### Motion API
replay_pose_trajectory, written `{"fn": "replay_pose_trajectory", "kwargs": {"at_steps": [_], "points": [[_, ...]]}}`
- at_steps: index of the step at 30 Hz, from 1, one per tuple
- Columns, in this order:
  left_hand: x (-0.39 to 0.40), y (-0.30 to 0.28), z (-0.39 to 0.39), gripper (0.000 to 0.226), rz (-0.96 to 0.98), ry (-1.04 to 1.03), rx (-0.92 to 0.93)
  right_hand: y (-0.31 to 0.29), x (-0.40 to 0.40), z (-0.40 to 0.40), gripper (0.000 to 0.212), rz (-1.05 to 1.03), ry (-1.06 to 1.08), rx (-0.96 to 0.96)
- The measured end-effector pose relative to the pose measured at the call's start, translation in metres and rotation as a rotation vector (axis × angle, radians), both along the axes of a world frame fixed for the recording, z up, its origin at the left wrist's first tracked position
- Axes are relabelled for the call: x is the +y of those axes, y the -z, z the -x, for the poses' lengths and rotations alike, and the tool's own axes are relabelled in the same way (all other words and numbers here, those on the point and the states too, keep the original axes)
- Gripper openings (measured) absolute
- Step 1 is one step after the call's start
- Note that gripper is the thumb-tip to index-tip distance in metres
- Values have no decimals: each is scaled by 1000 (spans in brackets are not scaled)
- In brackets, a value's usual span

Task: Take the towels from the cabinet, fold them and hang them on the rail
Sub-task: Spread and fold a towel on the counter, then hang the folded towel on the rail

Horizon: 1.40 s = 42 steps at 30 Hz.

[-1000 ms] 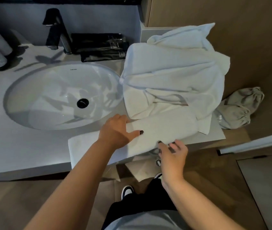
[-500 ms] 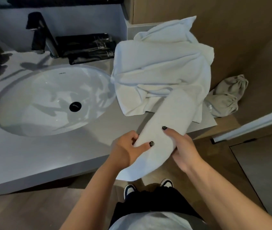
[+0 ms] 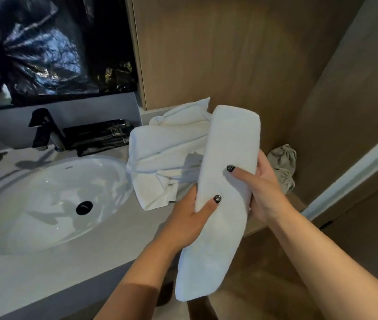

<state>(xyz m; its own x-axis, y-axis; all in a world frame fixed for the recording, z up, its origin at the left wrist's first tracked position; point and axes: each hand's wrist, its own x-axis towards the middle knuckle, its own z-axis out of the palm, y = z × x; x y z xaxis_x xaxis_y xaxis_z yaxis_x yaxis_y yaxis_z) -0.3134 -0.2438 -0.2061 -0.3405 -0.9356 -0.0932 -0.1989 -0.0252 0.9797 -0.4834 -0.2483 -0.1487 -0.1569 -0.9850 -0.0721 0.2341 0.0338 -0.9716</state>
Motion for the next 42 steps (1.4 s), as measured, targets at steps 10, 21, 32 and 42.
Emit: {"fn": "replay_pose_trajectory", "kwargs": {"at_steps": [10, 21, 32, 42], "points": [[16, -85, 99, 34, 233, 82, 94, -134, 10, 103, 49, 280, 30, 207], [53, -207, 245, 22, 679, -111, 319, -256, 87, 216, 42, 700, 19, 438], [48, -326, 335, 32, 755, -200, 514, -267, 101, 306, 29, 675, 69, 482], [-5, -412, 393, 34, 819, -31, 510, -343, 49, 360, 16, 783, 158, 408]]}}
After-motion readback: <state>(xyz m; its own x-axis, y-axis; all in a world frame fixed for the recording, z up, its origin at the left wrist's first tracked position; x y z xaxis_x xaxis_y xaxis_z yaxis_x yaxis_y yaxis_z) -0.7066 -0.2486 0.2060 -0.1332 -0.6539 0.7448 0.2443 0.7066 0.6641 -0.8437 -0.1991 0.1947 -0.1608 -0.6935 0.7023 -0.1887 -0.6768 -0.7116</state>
